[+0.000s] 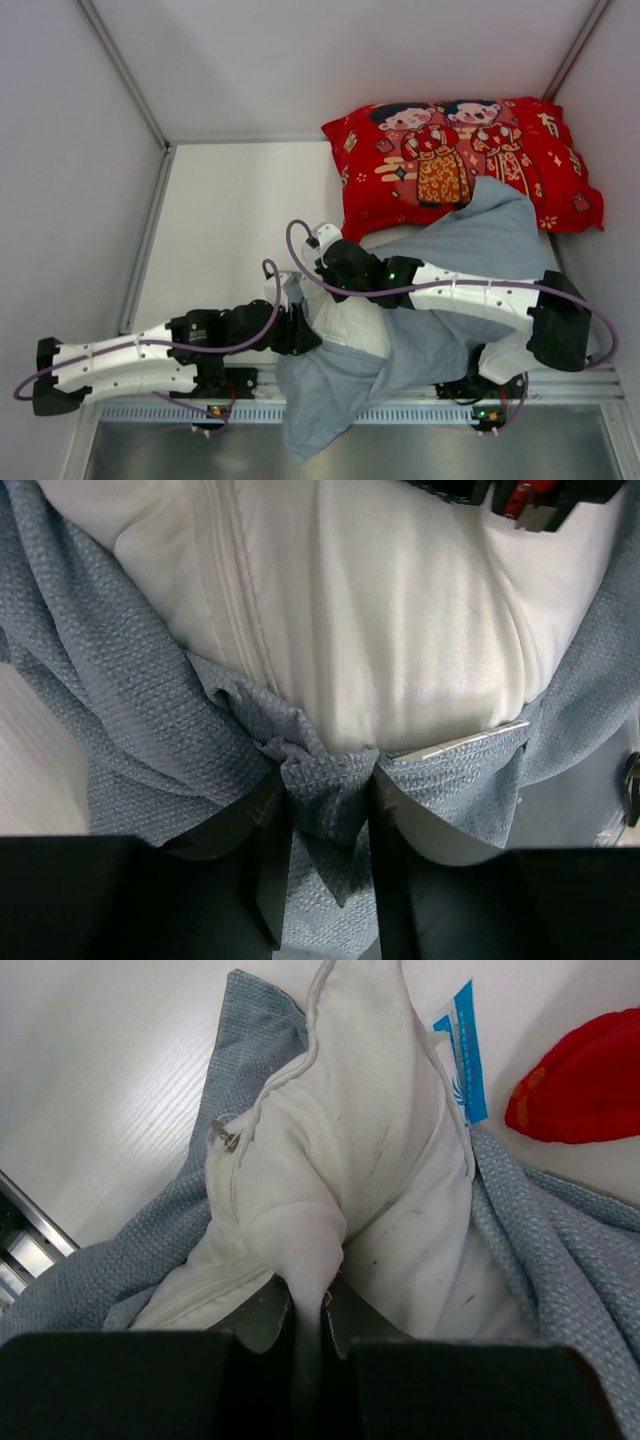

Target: Remove the pillowcase from the pillow

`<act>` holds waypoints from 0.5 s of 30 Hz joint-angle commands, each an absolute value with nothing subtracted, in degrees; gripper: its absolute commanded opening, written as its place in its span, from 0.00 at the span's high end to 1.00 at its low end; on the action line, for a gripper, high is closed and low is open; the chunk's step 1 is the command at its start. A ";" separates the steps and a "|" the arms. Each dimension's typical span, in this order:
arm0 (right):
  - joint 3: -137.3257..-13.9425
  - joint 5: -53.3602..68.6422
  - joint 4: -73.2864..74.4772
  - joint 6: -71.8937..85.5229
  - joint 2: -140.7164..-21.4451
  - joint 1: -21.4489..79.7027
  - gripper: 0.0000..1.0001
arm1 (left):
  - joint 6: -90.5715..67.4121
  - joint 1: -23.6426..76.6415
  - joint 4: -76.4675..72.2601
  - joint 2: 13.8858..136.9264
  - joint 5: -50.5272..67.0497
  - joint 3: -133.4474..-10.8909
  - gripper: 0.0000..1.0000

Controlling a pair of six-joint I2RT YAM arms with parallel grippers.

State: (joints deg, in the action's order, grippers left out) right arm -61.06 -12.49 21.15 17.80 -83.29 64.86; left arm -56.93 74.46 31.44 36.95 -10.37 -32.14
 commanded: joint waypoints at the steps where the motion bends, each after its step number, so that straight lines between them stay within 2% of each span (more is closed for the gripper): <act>1: -61.08 -21.70 22.06 18.63 -80.16 63.81 1.00 | -56.95 74.71 28.65 38.23 -8.26 -34.10 0.66; 4: -61.26 -23.20 22.15 19.42 -79.10 61.36 1.00 | -57.13 74.62 28.74 38.50 -7.91 -34.28 0.82; 7: -61.78 -23.90 22.15 19.60 -78.75 58.10 1.00 | -57.13 74.62 28.74 37.89 -8.00 -34.36 0.85; 10: -62.14 -25.05 22.15 19.60 -79.01 54.76 1.00 | -57.04 74.71 28.74 37.09 -8.17 -34.80 0.92; 15: -62.31 -26.45 22.06 19.77 -78.40 49.58 1.00 | -56.95 74.71 28.83 35.51 -9.05 -35.07 0.95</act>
